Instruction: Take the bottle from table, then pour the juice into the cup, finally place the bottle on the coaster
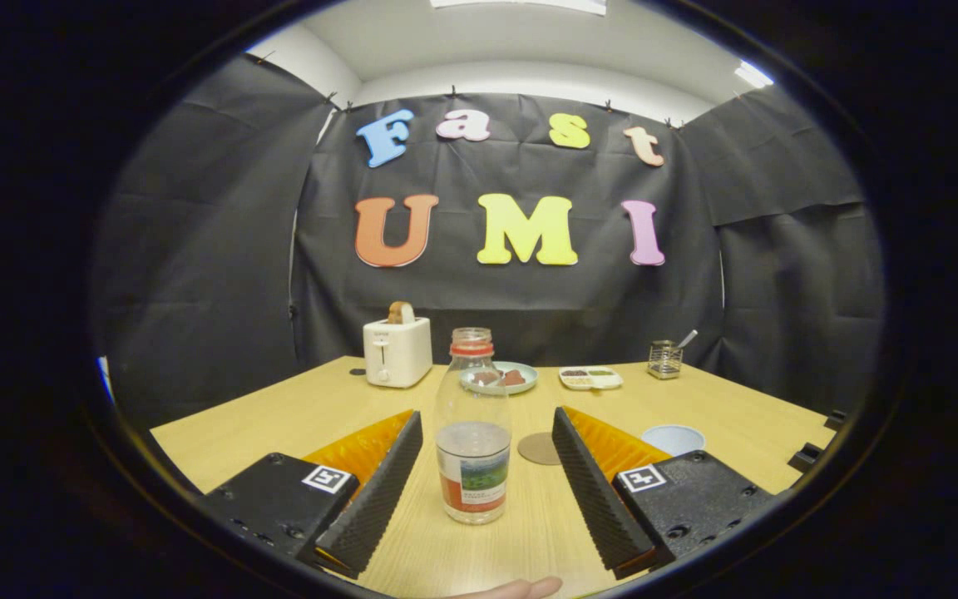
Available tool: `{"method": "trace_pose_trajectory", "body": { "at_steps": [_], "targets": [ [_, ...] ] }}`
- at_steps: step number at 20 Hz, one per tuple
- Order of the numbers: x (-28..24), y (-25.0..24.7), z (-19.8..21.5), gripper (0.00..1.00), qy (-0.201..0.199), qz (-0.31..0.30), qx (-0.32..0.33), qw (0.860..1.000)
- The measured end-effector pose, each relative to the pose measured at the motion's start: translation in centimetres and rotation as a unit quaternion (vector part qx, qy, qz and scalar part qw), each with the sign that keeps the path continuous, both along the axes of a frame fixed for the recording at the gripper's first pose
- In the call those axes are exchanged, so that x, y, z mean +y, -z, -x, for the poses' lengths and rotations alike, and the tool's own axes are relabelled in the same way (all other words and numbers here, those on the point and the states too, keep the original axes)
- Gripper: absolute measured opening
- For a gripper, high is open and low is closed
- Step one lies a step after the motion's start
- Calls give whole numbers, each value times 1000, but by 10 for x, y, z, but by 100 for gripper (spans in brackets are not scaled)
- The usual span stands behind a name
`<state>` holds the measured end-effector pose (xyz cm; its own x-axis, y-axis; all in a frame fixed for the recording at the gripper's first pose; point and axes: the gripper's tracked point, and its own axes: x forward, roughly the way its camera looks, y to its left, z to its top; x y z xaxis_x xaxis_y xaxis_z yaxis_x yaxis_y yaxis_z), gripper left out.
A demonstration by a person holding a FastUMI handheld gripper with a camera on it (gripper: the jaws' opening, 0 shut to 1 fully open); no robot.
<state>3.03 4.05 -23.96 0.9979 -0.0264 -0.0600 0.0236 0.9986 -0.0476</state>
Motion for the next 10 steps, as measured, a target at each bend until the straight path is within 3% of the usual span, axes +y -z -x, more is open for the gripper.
{"method": "trace_pose_trajectory", "body": {
  "at_steps": [10],
  "targets": [
    [10, 40, -53, 100, 16, -2, 15, 1000]
  ]
}}
